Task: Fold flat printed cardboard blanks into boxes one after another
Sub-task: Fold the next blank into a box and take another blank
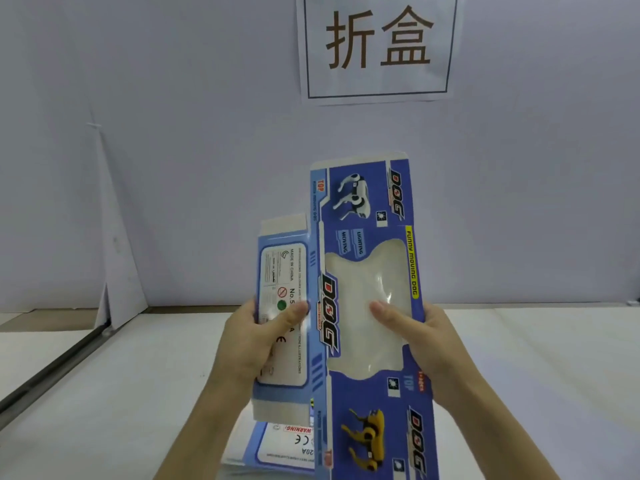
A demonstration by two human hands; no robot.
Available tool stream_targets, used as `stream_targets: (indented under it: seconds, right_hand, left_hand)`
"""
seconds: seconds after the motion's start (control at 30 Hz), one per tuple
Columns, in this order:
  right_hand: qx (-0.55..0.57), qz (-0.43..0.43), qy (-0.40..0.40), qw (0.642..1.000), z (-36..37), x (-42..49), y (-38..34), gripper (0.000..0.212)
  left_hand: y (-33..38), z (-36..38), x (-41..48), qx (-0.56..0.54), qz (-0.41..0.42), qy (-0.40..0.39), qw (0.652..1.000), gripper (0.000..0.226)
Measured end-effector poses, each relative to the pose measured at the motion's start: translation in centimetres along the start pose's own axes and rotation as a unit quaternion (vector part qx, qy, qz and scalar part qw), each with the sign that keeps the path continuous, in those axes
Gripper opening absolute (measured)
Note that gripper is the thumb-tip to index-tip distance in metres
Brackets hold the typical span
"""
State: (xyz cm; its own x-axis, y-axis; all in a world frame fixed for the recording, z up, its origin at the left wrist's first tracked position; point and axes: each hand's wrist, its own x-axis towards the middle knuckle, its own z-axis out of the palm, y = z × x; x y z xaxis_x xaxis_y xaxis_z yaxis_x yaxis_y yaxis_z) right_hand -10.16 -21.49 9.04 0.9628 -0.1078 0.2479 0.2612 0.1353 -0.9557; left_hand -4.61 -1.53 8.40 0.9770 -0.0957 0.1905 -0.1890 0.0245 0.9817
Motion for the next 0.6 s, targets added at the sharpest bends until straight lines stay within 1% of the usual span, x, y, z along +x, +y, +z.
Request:
stream_targets:
  seconds: [0.07,0.1,0.2,0.23,0.3,0.37,0.47,0.5,0.6]
  right_hand:
    - [-0.005,0.002,0.002,1.0,-0.1,0.2,0.4,0.025]
    - [-0.009,0.004,0.0,1.0,-0.1,0.3,0.6,0.027]
    - [-0.026,0.01,-0.019,0.999,-0.5,0.4,0.4,0.034]
    - [-0.027,0.014,-0.026,0.999,-0.7,0.5,0.4,0.036]
    - [-0.015,0.019,-0.035,0.999,-1.1,0.6,0.6,0.036]
    - [-0.016,0.019,-0.023,0.999,-1.2,0.6,0.8,0.035]
    - [-0.009,0.007,-0.009,1.0,-1.3,0.7,0.9,0.046]
    - [-0.006,0.006,-0.009,1.0,-1.3,0.8,0.9,0.049]
    - [0.058,0.033,-0.008,0.998,-1.2,0.7,0.9,0.05]
  left_hand:
    - [-0.6,-0.4,0.5,-0.011,-0.005,0.045,0.999,0.062]
    - [-0.8,-0.6,0.7,-0.016,-0.008,0.046,0.999,0.059]
    - [-0.7,-0.9,1.0,-0.035,-0.002,-0.015,0.999,0.054]
    - [-0.6,-1.0,1.1,-0.043,0.002,-0.024,0.999,0.051]
    - [-0.6,-1.1,1.1,-0.061,0.012,-0.009,0.998,0.045]
    - [-0.6,-1.2,1.1,-0.06,0.019,-0.019,0.998,0.046]
    - [-0.3,-1.6,0.9,-0.026,0.009,-0.096,0.995,0.062]
    - [-0.3,-1.8,0.8,-0.021,0.009,-0.105,0.994,0.064]
    - [-0.6,-1.8,1.0,-0.025,0.032,-0.08,0.996,0.06]
